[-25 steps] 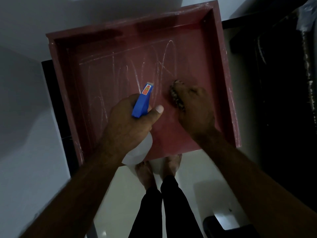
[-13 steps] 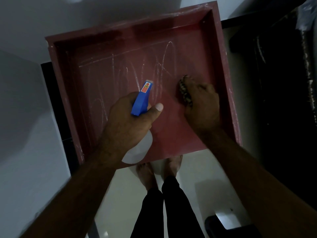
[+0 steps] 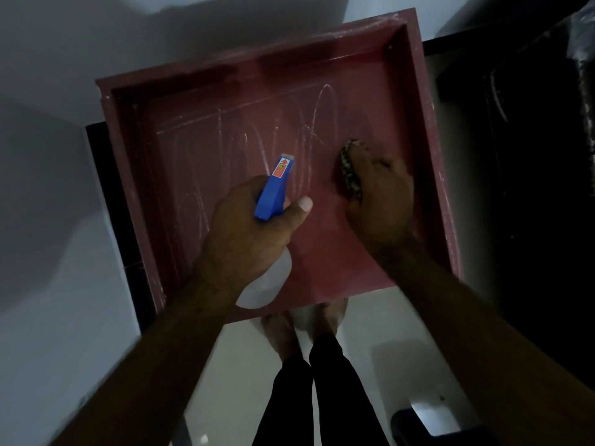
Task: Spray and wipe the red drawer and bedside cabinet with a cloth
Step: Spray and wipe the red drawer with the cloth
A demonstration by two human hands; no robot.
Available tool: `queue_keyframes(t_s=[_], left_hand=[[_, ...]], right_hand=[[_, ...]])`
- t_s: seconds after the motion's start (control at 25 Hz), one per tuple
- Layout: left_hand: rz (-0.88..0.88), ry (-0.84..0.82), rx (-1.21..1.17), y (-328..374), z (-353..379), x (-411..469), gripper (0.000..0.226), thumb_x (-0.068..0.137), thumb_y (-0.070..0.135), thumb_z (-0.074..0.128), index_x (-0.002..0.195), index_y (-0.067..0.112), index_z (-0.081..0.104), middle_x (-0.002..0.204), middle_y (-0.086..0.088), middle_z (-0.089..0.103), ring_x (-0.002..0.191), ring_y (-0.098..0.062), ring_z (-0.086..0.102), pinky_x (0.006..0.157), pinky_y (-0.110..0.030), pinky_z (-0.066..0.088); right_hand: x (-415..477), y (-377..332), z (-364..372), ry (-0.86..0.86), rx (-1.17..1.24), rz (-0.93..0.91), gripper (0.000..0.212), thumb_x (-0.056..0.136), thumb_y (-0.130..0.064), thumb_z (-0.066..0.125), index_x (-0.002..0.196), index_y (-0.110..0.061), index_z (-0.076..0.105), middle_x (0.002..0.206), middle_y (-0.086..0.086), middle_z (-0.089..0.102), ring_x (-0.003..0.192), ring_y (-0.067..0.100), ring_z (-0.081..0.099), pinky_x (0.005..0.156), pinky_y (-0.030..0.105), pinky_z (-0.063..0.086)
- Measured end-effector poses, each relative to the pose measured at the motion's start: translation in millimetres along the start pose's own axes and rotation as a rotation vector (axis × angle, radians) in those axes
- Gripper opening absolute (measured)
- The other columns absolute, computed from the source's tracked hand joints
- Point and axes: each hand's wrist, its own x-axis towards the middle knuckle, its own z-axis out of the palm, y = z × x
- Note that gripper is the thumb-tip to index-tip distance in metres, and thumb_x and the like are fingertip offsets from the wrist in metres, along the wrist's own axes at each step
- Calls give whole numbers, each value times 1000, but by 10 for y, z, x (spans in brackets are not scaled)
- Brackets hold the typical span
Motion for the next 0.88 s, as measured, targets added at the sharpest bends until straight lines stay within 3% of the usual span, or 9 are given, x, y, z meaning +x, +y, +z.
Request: queue_keyframes(t_s=[0.2, 0.4, 0.52, 0.64, 0.8, 0.88], left_hand=[[14, -13, 22, 2, -31, 50, 40, 93, 36, 72, 84, -1, 57, 74, -22, 65, 72, -39, 67, 75, -53, 57], [26, 6, 51, -14, -71, 71, 40, 93, 38, 72, 83, 1, 60, 71, -17, 68, 68, -31, 68, 71, -39, 57], [31, 17, 45, -27, -77, 82, 39, 92, 37, 73, 83, 2, 60, 69, -15, 68, 66, -29, 68, 68, -36, 56], [35, 9, 26, -31, -77, 82, 38, 93, 35, 73, 81, 2, 60, 67, -14, 67, 64, -29, 67, 66, -36, 55], [39, 5, 19, -50, -98, 113, 36, 93, 36, 72, 80, 5, 59, 67, -13, 67, 65, -28, 68, 67, -34, 57], [44, 12, 16, -56, -98, 127, 36, 93, 35, 72, 81, 4, 59, 68, -15, 66, 66, -30, 68, 68, -37, 57]], right_hand=[[16, -116, 29, -117, 15, -207, 63, 82, -1, 64, 145, -10, 60, 134, 9, 69, 111, 39, 61, 89, 47, 52], [99, 20, -32, -4, -7, 32, 67, 81, -3, 58, 148, -9, 56, 132, 15, 69, 115, 42, 59, 92, 50, 51], [51, -204, 49, -89, 31, -87, 57, 92, -13, 47, 148, -8, 56, 138, 10, 67, 116, 40, 60, 97, 48, 49], [87, -217, 50, -162, 48, -198, 59, 89, -6, 57, 147, -11, 57, 141, 7, 66, 117, 39, 60, 95, 51, 50], [221, 2, -13, -1, 51, 60, 69, 81, 4, 62, 148, -11, 56, 135, 11, 68, 115, 39, 59, 95, 46, 51], [223, -68, 18, 8, 41, 56, 67, 83, 4, 61, 148, -11, 56, 138, 11, 67, 117, 39, 59, 98, 43, 50]])
